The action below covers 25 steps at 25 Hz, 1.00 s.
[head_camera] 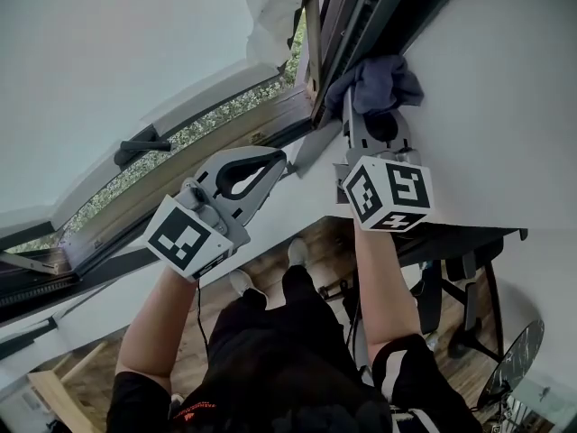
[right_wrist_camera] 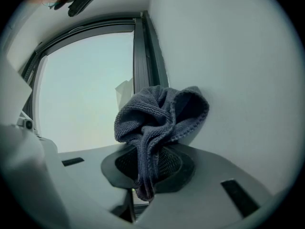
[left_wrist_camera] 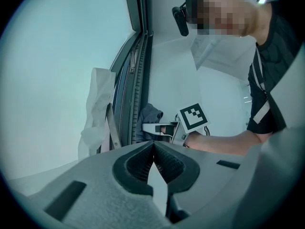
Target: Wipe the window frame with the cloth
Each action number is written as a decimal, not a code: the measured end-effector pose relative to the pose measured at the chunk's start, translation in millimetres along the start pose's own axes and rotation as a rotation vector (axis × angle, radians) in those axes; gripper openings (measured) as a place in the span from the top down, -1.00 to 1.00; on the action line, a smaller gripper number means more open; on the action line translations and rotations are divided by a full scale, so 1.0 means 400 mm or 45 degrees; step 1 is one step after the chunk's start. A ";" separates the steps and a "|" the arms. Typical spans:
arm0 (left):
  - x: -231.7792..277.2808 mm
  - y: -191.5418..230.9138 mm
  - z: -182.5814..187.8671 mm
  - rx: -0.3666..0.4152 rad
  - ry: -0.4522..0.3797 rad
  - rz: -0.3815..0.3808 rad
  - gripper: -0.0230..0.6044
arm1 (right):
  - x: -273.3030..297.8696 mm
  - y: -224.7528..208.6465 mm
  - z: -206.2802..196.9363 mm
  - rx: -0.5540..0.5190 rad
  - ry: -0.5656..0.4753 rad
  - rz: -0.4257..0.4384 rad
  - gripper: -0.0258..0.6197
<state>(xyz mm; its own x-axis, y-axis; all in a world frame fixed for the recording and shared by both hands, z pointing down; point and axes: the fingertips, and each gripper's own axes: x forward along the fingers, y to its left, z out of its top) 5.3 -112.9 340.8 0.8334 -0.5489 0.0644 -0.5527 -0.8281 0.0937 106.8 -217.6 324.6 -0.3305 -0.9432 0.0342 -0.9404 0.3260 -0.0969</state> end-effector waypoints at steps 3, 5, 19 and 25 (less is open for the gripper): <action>0.003 0.003 -0.021 -0.017 0.012 0.002 0.87 | 0.001 -0.006 -0.048 0.018 0.033 -0.006 0.77; 0.006 0.005 -0.035 -0.024 0.022 0.003 0.87 | 0.003 -0.010 -0.081 0.029 0.057 -0.007 0.77; 0.026 0.017 -0.129 -0.024 0.050 0.001 0.87 | 0.012 -0.037 -0.255 0.075 0.136 -0.022 0.77; 0.029 0.025 -0.161 -0.057 0.072 0.006 0.87 | 0.015 -0.043 -0.320 0.079 0.182 -0.031 0.77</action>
<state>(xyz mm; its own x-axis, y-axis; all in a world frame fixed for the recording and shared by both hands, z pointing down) 9.0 -120.2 406.4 0.8302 -0.5442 0.1212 -0.5570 -0.8190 0.1376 110.8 -220.7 453.9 -0.3202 -0.9304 0.1782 -0.9428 0.2947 -0.1556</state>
